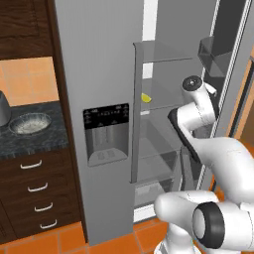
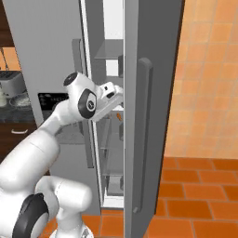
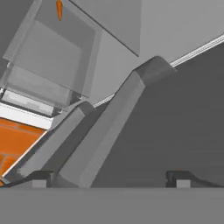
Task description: Grab a lemon wedge from the fridge and one ice cube from the ice bowl, and put them in the glass of lemonade.
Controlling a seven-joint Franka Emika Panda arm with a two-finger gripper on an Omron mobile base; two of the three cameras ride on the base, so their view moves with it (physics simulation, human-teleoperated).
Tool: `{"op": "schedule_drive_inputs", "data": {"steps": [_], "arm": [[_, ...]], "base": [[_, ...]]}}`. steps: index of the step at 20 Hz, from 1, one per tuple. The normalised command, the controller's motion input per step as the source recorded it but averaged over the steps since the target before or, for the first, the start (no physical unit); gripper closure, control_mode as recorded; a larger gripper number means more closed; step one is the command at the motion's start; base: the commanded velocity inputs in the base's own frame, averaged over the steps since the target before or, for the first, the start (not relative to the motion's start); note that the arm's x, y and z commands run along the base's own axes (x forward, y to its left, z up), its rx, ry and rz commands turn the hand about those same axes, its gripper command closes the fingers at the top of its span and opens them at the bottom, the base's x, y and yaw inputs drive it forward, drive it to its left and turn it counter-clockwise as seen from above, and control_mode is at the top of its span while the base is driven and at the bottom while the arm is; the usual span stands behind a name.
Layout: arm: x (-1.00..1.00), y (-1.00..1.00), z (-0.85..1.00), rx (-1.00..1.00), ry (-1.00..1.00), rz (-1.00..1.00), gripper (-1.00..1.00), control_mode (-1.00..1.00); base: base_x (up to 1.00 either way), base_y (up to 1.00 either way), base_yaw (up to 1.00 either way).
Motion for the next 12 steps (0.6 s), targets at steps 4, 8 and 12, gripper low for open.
{"op": "schedule_drive_inputs", "data": {"steps": [4, 8, 12], "arm": [[-0.33, -1.0, -0.05, 0.0, 0.01, -0.1, -1.0, -1.0], [-0.57, -1.0, -0.09, 0.0, 0.0, -0.13, -1.0, -1.0], [-0.86, -0.36, 0.47, 0.0, -0.22, -0.03, -1.0, -1.0]], "base": [[0.0, 0.0, 0.0], [0.0, 0.0, 0.0], [0.0, 0.0, 0.0]]}}
